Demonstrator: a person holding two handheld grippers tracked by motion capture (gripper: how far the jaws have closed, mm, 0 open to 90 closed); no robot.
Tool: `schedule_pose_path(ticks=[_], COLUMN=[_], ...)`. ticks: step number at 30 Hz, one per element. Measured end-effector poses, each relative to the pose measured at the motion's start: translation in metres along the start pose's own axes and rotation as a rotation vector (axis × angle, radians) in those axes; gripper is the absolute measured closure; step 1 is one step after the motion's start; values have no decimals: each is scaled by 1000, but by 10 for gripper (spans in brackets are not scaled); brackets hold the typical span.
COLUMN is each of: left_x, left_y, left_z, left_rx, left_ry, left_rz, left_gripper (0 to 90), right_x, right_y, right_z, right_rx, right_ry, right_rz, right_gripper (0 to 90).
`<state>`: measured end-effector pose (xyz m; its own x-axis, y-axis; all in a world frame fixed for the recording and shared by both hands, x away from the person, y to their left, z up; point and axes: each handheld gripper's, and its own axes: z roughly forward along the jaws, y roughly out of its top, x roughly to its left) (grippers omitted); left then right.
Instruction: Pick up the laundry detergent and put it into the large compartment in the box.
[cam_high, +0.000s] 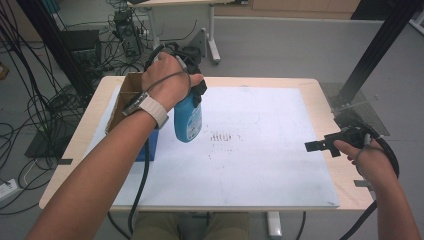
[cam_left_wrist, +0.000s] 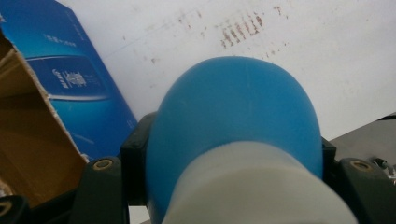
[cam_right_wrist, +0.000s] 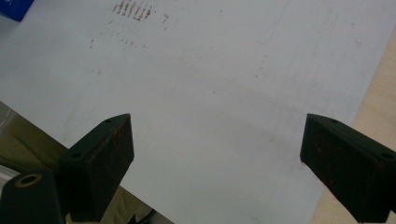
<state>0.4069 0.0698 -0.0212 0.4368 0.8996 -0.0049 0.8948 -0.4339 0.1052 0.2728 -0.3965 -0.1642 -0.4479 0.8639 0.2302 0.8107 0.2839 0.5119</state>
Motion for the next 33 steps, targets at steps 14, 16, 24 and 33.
schedule_pose_path(ticks=[14, 16, 24, 33], left_x=[7, 8, 19, 30], left_y=[-2, -3, -8, -15], left_z=[-31, -36, -54, -70], left_rx=[-9, -15, -35, -59], left_ry=[-5, -4, 5, 1], left_rz=[-46, -56, -109, -162], left_gripper=[384, 384, 384, 383], right_x=[1, 1, 2, 3], right_y=[0, 0, 1, 2], right_z=[4, 4, 5, 2], right_rx=[-1, 0, -4, -17], right_ry=[11, 12, 19, 17], right_rz=[0, 1, -8, -17], right_gripper=[98, 98, 98, 98])
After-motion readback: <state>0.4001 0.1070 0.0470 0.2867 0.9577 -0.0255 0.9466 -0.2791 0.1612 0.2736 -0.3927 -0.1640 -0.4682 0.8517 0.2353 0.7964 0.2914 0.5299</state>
